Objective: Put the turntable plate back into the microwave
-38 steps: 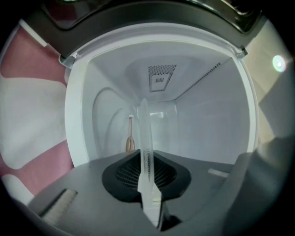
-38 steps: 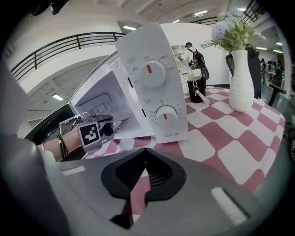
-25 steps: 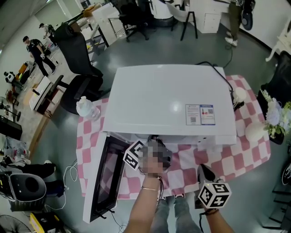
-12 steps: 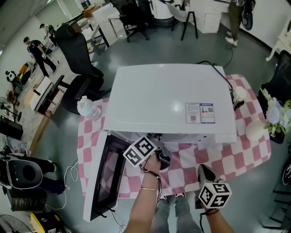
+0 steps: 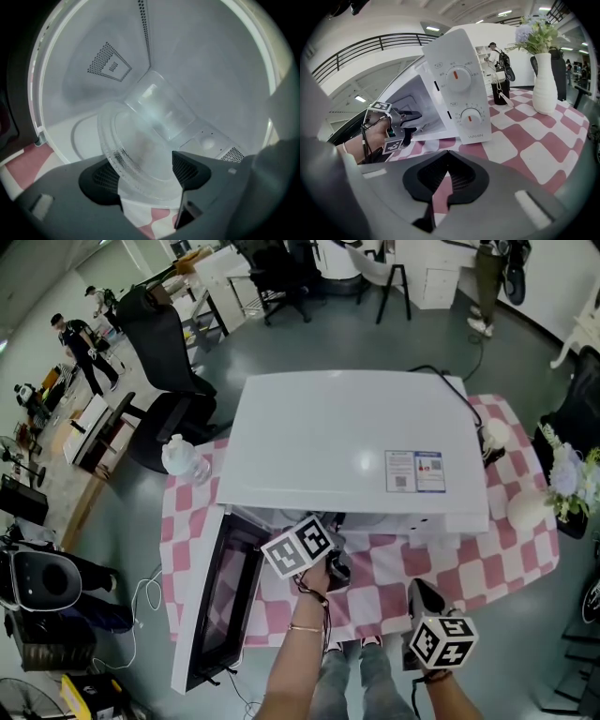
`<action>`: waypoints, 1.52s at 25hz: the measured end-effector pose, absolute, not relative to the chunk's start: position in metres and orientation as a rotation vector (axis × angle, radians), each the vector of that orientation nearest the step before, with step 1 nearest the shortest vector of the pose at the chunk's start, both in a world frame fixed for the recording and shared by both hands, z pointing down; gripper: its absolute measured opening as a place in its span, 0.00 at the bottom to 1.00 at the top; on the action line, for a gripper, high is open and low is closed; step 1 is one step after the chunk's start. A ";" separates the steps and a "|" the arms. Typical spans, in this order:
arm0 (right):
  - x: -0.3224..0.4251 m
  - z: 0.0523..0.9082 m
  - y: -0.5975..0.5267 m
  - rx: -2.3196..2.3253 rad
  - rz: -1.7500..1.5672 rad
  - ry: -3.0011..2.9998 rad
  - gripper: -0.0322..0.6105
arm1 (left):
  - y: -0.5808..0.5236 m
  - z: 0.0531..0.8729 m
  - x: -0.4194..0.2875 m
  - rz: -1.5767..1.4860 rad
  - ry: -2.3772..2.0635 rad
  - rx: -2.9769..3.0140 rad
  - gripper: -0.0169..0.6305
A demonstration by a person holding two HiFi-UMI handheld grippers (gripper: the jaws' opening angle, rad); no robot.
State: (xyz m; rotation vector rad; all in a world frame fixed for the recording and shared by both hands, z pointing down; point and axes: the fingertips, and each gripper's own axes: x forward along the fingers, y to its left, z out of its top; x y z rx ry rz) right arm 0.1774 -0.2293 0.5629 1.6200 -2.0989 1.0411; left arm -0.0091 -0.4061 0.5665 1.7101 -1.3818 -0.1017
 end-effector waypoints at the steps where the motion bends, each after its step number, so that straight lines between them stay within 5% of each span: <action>1: 0.177 0.563 -0.229 1.619 1.042 -2.099 0.06 | -0.406 0.567 -0.009 -0.081 -1.386 1.713 0.55; 38: 0.170 0.559 -0.200 1.585 1.037 -2.120 0.07 | -0.378 0.557 -0.015 0.226 -1.501 1.815 0.58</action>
